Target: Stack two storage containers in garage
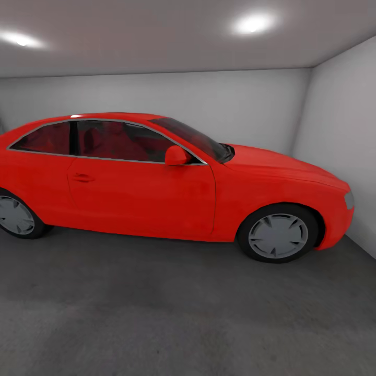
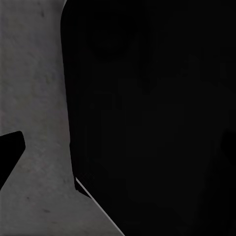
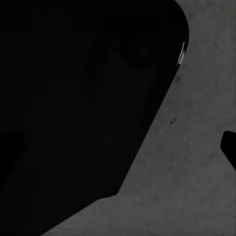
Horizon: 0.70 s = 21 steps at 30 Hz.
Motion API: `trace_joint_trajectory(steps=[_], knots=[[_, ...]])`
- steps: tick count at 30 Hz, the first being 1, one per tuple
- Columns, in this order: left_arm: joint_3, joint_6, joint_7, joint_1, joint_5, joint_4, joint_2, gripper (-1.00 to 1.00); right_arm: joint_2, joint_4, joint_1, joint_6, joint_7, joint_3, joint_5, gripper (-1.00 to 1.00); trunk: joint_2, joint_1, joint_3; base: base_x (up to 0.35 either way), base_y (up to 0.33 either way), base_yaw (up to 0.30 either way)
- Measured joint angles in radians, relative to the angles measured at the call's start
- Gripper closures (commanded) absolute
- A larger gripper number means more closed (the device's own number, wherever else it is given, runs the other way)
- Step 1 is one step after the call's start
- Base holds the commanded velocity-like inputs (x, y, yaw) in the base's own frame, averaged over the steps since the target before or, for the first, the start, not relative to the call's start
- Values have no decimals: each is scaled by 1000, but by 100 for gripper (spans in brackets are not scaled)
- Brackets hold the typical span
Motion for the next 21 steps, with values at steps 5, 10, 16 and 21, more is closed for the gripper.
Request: trace_joint_trajectory(steps=[5,10,16,21], knots=[[0,0,0,0,0,0,0,-100,0,0,0,0,0,0,0,-100,0,0,0,0,0,0],[0,0,0,0,0,0,0,-100,0,0,0,0,0,0,0,-100,0,0,0,0,0,0],[0,0,0,0,0,0,0,-100,0,0,0,0,0,0,0,-100,0,0,0,0,0,0],[0,0,0,0,0,0,0,-100,0,0,0,0,0,0,0,-100,0,0,0,0,0,0]])
